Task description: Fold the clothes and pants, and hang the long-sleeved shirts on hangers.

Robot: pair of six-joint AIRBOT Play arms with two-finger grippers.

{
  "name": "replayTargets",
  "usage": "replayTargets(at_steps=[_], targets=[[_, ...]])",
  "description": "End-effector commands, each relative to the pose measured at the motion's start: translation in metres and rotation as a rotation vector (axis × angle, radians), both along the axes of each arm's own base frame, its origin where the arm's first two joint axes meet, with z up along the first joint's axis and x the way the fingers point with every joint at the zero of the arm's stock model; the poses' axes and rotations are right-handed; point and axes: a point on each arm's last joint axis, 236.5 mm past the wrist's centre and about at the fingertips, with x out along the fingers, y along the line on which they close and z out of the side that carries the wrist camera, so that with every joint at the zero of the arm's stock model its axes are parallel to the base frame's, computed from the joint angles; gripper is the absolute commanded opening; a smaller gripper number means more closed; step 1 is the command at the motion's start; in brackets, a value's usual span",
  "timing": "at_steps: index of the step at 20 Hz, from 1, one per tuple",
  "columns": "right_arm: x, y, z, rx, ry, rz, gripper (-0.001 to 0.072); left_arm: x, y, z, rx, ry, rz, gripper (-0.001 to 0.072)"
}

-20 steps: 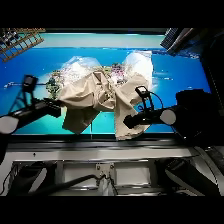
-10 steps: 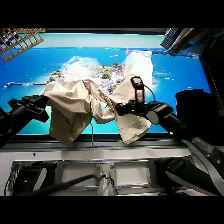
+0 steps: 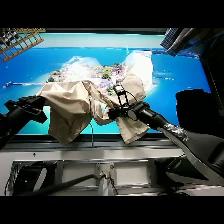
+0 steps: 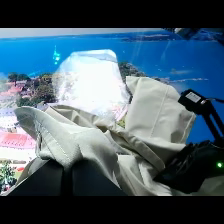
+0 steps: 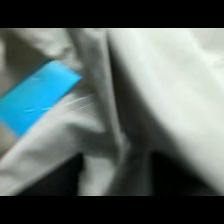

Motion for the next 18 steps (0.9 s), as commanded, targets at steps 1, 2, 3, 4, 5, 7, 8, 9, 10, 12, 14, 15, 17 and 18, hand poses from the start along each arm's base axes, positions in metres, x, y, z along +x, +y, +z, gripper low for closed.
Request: replayTargets(at_steps=[1, 2, 3, 4, 5, 7, 8, 9, 10, 12, 14, 15, 17, 18], targets=[[0.016, -0.011, -0.010, -0.065, -0.055, -0.016, 0.0148, 0.000, 0.002, 0.000, 0.003, -0.001, 0.007, 0.0006], [0.016, -0.011, -0.008, -0.066, -0.060, -0.010, 0.0018, 0.001, 0.003, -0.001, 0.014, -0.002, 0.011, 0.0006], [0.015, -0.012, -0.005, -0.070, -0.059, -0.007, 0.0018, 0.001, 0.005, -0.002, 0.028, -0.003, 0.016, 0.0006], [0.012, -0.016, 0.002, -0.085, -0.062, 0.016, 0.0017, 0.003, 0.009, -0.002, 0.048, -0.008, 0.025, 0.0007], [0.008, -0.019, 0.012, -0.103, -0.072, 0.049, 0.0017, 0.004, 0.013, -0.002, 0.067, -0.019, 0.037, 0.0006], [0.006, -0.035, 0.044, -0.160, -0.134, 0.111, 0.0016, 0.008, 0.018, 0.008, 0.084, -0.058, 0.058, 0.0006], [0.008, -0.048, 0.067, -0.180, -0.181, 0.112, 0.0015, 0.008, 0.019, 0.019, 0.086, -0.083, 0.063, 0.0006], [0.010, -0.061, 0.093, -0.183, -0.235, 0.094, 0.0015, 0.007, 0.022, 0.036, 0.101, -0.120, 0.070, 0.0006], [0.013, -0.075, 0.125, -0.166, -0.300, 0.059, 0.0015, 0.004, 0.024, 0.058, 0.106, -0.167, 0.076, 0.0006], [0.011, -0.106, 0.188, -0.099, -0.431, -0.031, 0.0016, -0.007, 0.024, 0.104, 0.102, -0.254, 0.076, 0.0006], [-0.006, -0.139, 0.244, -0.042, -0.550, -0.112, 0.0016, -0.029, 0.018, 0.134, 0.119, -0.274, 0.040, 0.0007], [-0.019, -0.154, 0.265, -0.023, -0.595, -0.145, 0.0016, -0.041, 0.015, 0.139, 0.138, -0.256, 0.015, 0.0007], [-0.050, -0.183, 0.298, 0.000, -0.673, -0.198, 0.0016, -0.060, 0.022, 0.138, 0.202, -0.195, 0.018, 0.0007], [-0.063, -0.194, 0.308, -0.003, -0.704, -0.210, 0.0016, -0.066, 0.034, 0.137, 0.218, -0.158, 0.064, 0.0007]])
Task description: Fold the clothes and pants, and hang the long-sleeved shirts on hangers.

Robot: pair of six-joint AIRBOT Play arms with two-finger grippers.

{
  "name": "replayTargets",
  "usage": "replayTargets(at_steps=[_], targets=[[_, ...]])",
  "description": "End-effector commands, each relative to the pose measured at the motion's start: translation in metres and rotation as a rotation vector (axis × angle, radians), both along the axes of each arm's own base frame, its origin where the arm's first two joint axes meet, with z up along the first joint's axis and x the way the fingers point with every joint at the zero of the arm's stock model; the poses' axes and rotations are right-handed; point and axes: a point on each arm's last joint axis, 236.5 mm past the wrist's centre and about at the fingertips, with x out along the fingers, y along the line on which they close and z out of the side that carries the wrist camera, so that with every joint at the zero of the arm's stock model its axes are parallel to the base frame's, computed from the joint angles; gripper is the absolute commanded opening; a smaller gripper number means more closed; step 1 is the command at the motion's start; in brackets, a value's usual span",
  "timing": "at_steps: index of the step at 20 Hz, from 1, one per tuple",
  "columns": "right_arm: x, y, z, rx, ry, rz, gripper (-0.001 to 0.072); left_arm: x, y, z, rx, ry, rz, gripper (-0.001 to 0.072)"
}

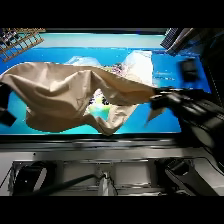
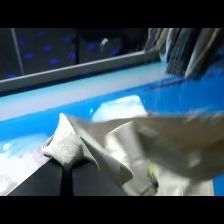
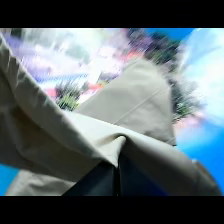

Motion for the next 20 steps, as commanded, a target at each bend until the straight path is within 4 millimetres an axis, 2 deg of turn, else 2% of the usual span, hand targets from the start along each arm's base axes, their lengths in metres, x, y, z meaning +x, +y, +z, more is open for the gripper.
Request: replayTargets(at_steps=[1, 3, 5, 7, 9, 11, 14, 16, 18, 19, 20], targets=[[-0.054, -0.052, 0.049, 0.018, -0.139, -0.072, 0.0017, -0.030, 0.030, 0.003, 0.061, 0.093, 0.112, 0.0007], [-0.073, -0.065, 0.068, -0.008, -0.224, -0.063, 0.0016, -0.039, 0.064, 0.005, 0.047, 0.096, 0.260, 0.0007], [-0.076, -0.069, 0.080, -0.006, -0.278, -0.066, 0.0016, -0.044, 0.090, -0.004, 0.055, 0.132, 0.371, 0.0007], [-0.064, -0.067, 0.079, -0.032, -0.280, -0.070, 0.0016, -0.036, 0.111, -0.016, 0.120, 0.180, 0.453, 0.0007], [-0.036, -0.064, 0.071, -0.104, -0.266, -0.076, 0.0016, -0.008, 0.131, -0.026, 0.208, 0.213, 0.527, 0.0007], [0.003, -0.052, 0.061, -0.182, -0.272, -0.059, 0.0016, 0.041, 0.133, -0.042, 0.308, 0.244, 0.520, 0.0008], [0.080, -0.018, 0.027, -0.185, -0.278, -0.014, 0.0016, 0.137, 0.118, -0.086, 0.382, 0.297, 0.450, 0.0009], [0.137, -0.024, -0.006, -0.069, -0.261, -0.088, 0.0016, 0.202, 0.108, -0.127, 0.440, 0.297, 0.401, 0.0008], [0.194, -0.043, -0.038, 0.079, -0.200, -0.200, 0.0035, 0.261, 0.098, -0.176, 0.466, 0.280, 0.352, 0.0010], [0.221, -0.052, -0.054, 0.157, -0.138, -0.265, 0.0298, 0.281, 0.095, -0.205, 0.470, 0.299, 0.329, 0.0102], [0.239, -0.056, -0.069, 0.213, -0.057, -0.317, 0.0555, 0.294, 0.093, -0.235, 0.452, 0.352, 0.324, 0.0381]])
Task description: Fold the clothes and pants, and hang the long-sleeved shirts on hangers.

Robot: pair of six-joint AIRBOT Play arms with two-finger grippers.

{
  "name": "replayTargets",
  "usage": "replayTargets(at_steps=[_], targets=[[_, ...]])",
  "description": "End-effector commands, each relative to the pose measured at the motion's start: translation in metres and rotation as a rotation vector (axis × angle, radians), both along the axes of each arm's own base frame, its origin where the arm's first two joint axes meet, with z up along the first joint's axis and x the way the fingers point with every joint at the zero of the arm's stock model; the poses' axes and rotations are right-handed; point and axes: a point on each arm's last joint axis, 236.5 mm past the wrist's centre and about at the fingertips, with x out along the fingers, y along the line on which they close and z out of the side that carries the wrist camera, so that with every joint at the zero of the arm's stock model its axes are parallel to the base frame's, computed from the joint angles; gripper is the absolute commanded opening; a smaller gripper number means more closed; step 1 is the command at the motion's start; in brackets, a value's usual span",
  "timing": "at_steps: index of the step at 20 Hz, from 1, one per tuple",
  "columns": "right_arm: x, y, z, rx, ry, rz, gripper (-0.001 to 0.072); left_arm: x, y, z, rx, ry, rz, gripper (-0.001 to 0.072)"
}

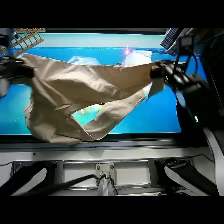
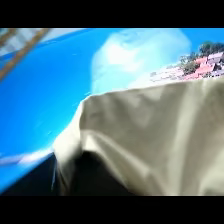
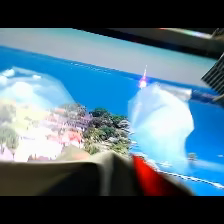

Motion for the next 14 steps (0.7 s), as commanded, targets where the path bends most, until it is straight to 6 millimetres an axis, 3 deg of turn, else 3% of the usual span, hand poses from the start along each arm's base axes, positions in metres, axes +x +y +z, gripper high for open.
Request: replayTargets(at_steps=[1, 2, 4, 5, 6, 7, 9, 10, 12, 14], targets=[[0.078, -0.017, -0.055, 0.263, 0.155, -0.151, 0.0590, 0.066, -0.011, -0.092, -0.054, 0.061, -0.012, 0.0539], [0.084, -0.016, -0.057, 0.266, 0.202, -0.162, 0.0568, 0.063, -0.007, -0.110, -0.106, 0.112, 0.052, 0.0587], [0.085, -0.015, -0.043, 0.246, 0.213, -0.153, 0.0566, 0.042, 0.007, -0.126, -0.153, 0.205, 0.169, 0.0578], [0.082, -0.014, -0.036, 0.227, 0.209, -0.140, 0.0514, 0.028, 0.020, -0.128, -0.144, 0.251, 0.215, 0.0565], [0.078, -0.015, -0.030, 0.199, 0.204, -0.131, 0.0500, 0.013, 0.038, -0.126, -0.136, 0.290, 0.271, 0.0437], [0.074, -0.020, -0.025, 0.157, 0.201, -0.123, 0.0500, -0.001, 0.056, -0.122, -0.139, 0.311, 0.328, 0.0391], [0.069, -0.026, -0.022, 0.012, 0.212, -0.062, 0.0501, -0.028, 0.095, -0.109, -0.164, 0.316, 0.437, 0.0390], [0.061, -0.030, -0.033, -0.094, 0.276, -0.006, 0.0500, -0.043, 0.111, -0.106, -0.195, 0.309, 0.487, 0.0391], [0.043, -0.066, -0.063, -0.179, 0.451, -0.044, 0.0503, -0.077, 0.132, -0.113, -0.293, 0.319, 0.582, 0.0391], [0.021, -0.096, -0.090, -0.098, 0.598, -0.136, 0.0511, -0.112, 0.135, -0.134, -0.419, 0.352, 0.663, 0.0391]])
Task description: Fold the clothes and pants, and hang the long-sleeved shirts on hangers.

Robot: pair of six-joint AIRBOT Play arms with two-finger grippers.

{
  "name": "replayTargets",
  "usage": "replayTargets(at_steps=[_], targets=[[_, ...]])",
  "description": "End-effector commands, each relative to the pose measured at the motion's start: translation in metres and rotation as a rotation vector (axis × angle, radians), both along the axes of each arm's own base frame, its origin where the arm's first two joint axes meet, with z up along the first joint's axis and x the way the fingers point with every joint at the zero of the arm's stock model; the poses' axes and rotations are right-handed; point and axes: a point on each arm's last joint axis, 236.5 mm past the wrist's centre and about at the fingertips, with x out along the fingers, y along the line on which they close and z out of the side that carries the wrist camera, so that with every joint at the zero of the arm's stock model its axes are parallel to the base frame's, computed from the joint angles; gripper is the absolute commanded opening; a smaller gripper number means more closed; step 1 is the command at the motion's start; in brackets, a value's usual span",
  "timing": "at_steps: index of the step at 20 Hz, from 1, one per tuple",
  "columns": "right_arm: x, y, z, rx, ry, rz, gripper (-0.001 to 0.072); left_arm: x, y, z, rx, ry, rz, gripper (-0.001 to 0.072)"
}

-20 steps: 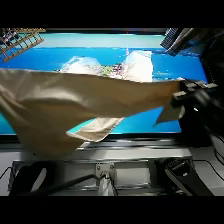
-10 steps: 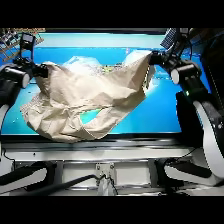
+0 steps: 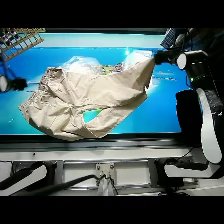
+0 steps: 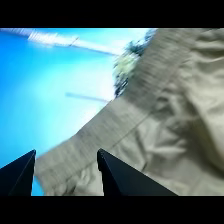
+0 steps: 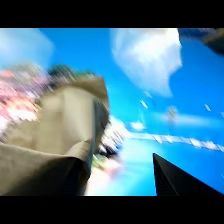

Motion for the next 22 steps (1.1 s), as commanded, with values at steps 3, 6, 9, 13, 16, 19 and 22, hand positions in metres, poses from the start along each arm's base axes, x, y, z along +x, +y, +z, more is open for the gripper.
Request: replayTargets(at_steps=[3, 6, 9, 13, 16, 19, 22], targets=[[-0.069, -0.034, -0.060, 0.172, 0.400, -0.097, 0.0511, -0.083, 0.000, -0.049, -0.262, 0.055, 0.207, 0.0391], [-0.108, -0.004, -0.065, 0.292, 0.567, 0.011, 0.0511, -0.099, -0.009, -0.070, -0.286, 0.107, 0.202, 0.0448], [-0.124, 0.020, -0.064, 0.315, 0.609, 0.087, 0.0509, -0.100, -0.012, -0.076, -0.323, 0.101, 0.210, 0.0513], [-0.129, 0.053, -0.064, 0.349, 0.572, 0.152, 0.0506, -0.095, 0.003, -0.088, -0.395, 0.056, 0.272, 0.0513], [-0.137, 0.067, -0.072, 0.335, 0.576, 0.187, 0.0506, -0.088, 0.001, -0.111, -0.451, 0.076, 0.236, 0.0512], [-0.148, 0.076, -0.082, 0.336, 0.607, 0.201, 0.0504, -0.080, 0.009, -0.125, -0.443, 0.067, 0.246, 0.0511], [-0.153, 0.075, -0.089, 0.334, 0.628, 0.198, 0.0502, -0.070, 0.018, -0.129, -0.419, 0.029, 0.251, 0.0511]])
